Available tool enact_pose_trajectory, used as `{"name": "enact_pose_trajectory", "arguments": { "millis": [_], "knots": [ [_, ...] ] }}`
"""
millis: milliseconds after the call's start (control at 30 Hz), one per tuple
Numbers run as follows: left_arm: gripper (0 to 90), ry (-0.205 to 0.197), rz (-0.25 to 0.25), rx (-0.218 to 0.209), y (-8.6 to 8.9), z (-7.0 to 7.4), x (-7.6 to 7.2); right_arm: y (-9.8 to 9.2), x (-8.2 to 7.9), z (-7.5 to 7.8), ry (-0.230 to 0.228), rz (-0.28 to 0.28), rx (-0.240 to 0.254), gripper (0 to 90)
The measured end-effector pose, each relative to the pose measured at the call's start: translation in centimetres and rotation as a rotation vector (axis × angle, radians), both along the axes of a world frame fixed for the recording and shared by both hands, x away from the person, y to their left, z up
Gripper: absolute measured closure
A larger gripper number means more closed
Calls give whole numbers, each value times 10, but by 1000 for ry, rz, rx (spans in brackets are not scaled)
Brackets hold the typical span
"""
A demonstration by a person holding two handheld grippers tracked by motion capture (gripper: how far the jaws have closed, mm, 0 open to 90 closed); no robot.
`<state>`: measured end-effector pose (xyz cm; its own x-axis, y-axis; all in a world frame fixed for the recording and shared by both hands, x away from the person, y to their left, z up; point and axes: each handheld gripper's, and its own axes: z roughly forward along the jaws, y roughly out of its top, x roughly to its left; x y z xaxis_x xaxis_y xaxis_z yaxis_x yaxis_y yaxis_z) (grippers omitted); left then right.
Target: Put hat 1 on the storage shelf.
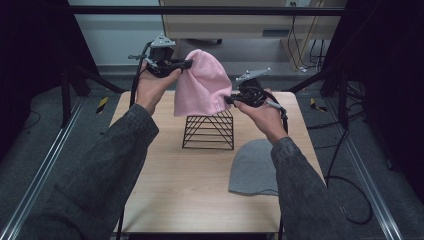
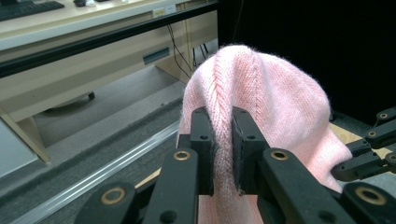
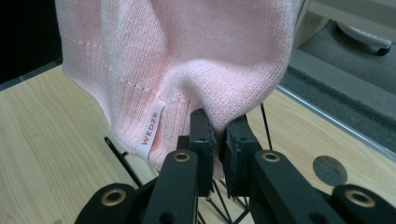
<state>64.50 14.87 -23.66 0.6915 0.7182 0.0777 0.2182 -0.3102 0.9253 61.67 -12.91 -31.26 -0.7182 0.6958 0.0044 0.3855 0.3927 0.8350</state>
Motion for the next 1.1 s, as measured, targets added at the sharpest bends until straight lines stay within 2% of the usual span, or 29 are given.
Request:
{"name": "enact_pose_trajectory", "arguments": {
  "millis": [133,367,667,700,767,1000,1100],
  "knots": [
    [800,-12,-7,-2,-5,-4,-1,-3,-4,-12,-6,-8,-13,831],
    [798,-22,-18,6,-14,-10,1,-10,-3,-20,6,-29,-14,831],
    [794,-37,-31,33,-13,-23,-10,-11,-8,-32,-13,-22,-29,828],
    [793,-34,-35,31,-13,-26,-11,-10,-8,-36,-5,-21,-34,828],
    [792,-31,-38,43,-14,-31,-14,-10,-8,-38,-5,-19,-39,827],
    [791,-26,-51,38,-18,-40,-21,-8,-10,-47,13,-9,-74,825],
    [792,-33,-54,40,-20,-42,-24,-11,-12,-53,24,-12,-70,824]
  ]
}}
